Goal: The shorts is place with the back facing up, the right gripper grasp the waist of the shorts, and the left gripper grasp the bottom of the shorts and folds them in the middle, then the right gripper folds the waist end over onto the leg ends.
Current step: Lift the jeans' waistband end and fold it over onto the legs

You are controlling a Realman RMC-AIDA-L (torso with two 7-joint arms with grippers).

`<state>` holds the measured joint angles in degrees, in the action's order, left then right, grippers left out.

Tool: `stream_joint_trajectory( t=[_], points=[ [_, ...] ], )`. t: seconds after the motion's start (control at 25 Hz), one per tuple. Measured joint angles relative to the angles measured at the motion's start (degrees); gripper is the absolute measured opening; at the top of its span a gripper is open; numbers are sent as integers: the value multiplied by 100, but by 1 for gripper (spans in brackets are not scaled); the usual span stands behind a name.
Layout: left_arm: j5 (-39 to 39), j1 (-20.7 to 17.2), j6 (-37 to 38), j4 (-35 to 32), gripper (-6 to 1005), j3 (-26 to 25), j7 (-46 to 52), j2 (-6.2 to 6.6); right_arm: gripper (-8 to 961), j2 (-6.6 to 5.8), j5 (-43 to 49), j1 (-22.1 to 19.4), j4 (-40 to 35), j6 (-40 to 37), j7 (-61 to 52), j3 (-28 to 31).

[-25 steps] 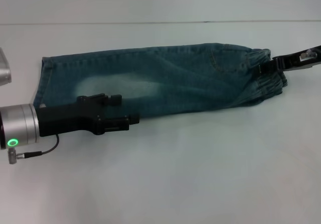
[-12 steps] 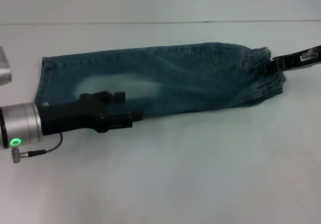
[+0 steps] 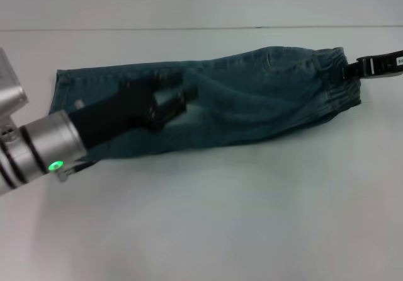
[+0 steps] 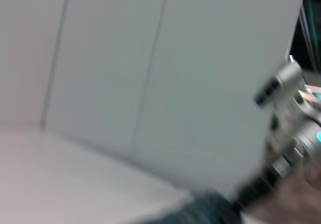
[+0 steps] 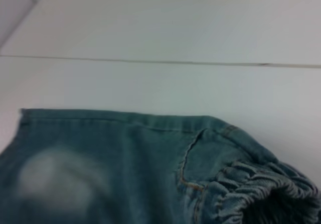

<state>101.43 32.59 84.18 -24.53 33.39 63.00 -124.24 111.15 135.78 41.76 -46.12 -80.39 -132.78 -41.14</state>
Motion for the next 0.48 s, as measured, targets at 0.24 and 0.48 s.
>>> stream_joint_trajectory(
  t=[0.24,0.48],
  points=[
    [-1957,349,-711,1551,377,-81,-2211,-39,165,-6,-337,-173,-382,-826,1,252],
    [-3000,772,-1550,3069,254,-1125,-5219,-40,166,18,-799,-324,-691,-1565,110,319]
  ],
)
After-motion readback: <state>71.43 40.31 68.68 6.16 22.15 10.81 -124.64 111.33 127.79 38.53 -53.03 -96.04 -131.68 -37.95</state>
